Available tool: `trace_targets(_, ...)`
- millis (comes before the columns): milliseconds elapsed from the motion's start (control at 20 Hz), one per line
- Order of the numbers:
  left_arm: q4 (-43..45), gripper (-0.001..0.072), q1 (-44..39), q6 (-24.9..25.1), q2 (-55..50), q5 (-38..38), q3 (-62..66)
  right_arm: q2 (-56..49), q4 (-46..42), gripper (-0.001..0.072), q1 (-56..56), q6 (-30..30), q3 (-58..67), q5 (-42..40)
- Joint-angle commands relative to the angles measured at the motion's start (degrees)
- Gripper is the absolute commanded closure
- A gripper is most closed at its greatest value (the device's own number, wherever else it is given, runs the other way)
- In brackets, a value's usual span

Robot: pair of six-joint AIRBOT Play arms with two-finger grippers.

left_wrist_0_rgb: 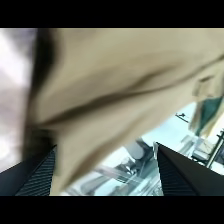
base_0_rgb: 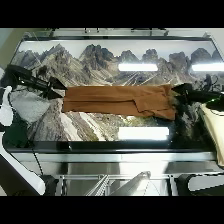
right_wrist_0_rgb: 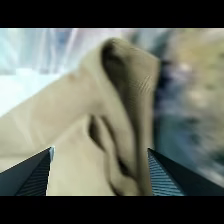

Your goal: Fold the shirts.

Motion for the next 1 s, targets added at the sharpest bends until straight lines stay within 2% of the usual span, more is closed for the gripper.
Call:
trace_targets(0, -1.3, 0.0059, -0.7, -1.5, 1.4, 2.6, 6.0, 0.2, -11.8, 0.0074, -1.9, 8.4, 2.8, 2.2)
trace_targets(100, -1.3, 0.0336, -2.2, -1.5, 1.7, 2.7, 6.3, -1.7, -11.6, 0.0075, -0.2, 8.5, 2.8, 2.6)
trace_targets(150, -1.2, 0.059, -3.3, -1.5, 1.6, 2.7, 6.3, -2.7, -11.5, 0.0076, 1.2, 8.5, 2.8, 2.6)
trace_targets(200, -1.3, 0.0693, -4.5, -1.5, 1.4, 2.7, 6.3, -3.5, -11.5, 0.0086, 3.0, 8.5, 2.8, 2.3)
trace_targets(350, -1.2, 0.0692, -9.2, -1.4, 1.2, 2.0, 6.3, -5.5, -11.5, 0.0087, 8.3, 8.8, 2.9, 0.3)
trace_targets(450, -0.6, 0.0692, -13.3, -1.4, 1.0, -1.3, 6.3, -6.5, -11.5, 0.0215, 11.8, 10.1, 3.9, -0.9)
trace_targets(500, 1.0, 0.0692, -15.6, -1.5, 0.5, -3.5, 6.2, -7.0, -11.5, 0.0235, 13.5, 10.4, 4.7, -1.2)
trace_targets(550, 2.8, 0.0692, -18.1, -1.5, -0.1, -5.5, 6.2, -7.3, -11.5, 0.0371, 14.9, 10.6, 5.5, -1.3)
trace_targets(600, 4.4, 0.0692, -20.7, -1.5, -0.9, -7.0, 6.2, -7.4, -11.5, 0.0645, 16.1, 10.6, 6.1, -1.3)
trace_targets(650, 6.2, 0.0693, -23.7, -1.6, -1.9, -8.4, 6.2, -7.4, -11.5, 0.0686, 16.8, 10.6, 6.6, -1.3)
trace_targets(850, 18.3, 0.0692, -33.7, -4.7, -6.3, -10.6, 6.2, -6.1, -11.6, 0.0687, 15.8, 10.6, 8.4, 2.8)
trace_targets(950, 19.1, 0.0692, -37.4, -4.9, -8.1, -11.0, 6.2, -4.4, -11.5, 0.0687, 13.7, 10.6, 9.5, 6.4)
